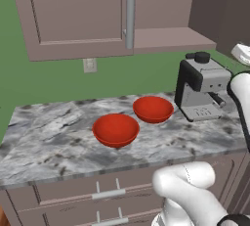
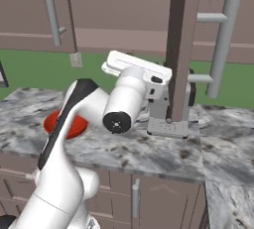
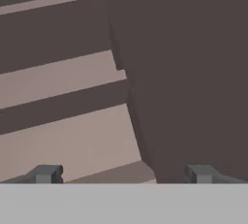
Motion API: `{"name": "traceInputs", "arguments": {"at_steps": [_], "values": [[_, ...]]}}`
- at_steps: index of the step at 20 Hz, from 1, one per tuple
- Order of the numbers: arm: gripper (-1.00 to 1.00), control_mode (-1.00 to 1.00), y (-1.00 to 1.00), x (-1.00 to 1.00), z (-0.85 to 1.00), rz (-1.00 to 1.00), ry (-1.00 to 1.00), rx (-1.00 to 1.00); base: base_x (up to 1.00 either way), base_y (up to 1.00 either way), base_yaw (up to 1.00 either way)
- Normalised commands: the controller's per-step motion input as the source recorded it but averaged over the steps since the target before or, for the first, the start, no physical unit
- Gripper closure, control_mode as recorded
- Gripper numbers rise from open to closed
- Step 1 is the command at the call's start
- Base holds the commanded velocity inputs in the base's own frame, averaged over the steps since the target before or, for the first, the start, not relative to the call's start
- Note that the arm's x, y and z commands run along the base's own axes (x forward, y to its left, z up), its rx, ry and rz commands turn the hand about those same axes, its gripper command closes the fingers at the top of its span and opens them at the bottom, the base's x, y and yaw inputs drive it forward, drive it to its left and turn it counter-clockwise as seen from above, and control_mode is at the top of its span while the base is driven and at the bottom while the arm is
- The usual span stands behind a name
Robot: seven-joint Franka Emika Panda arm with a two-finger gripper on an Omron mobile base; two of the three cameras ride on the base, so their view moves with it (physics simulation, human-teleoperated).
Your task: Open the cabinet. Pick the bowls from the counter and place them in the cabinet. Then close the cabinet.
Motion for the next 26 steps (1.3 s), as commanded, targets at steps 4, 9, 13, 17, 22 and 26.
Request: {"name": "traceInputs", "arguments": {"at_steps": [4, 9, 13, 17, 22, 26], "values": [[-1.00, -1.00, -0.88, 0.31, 0.00, 0.00, 0.00, 0.16, 0.00, 0.00, 0.00], [-1.00, -1.00, -0.15, 0.01, -0.11, 0.00, 0.01, 0.08, 0.00, 0.00, 0.00], [-1.00, -1.00, 0.27, -0.25, 0.18, 0.00, -0.01, 0.00, 0.00, 0.00, 0.00], [-1.00, -1.00, 0.39, -0.62, 0.39, -0.01, 0.00, 0.00, 0.00, 0.00, 0.00], [-1.00, -1.00, 0.33, -0.69, 0.43, -0.01, 0.15, -0.05, 0.00, 0.00, 0.00], [-1.00, -1.00, 0.49, -0.49, 0.13, 0.00, 0.21, -0.09, 0.00, 0.00, 0.00]]}}
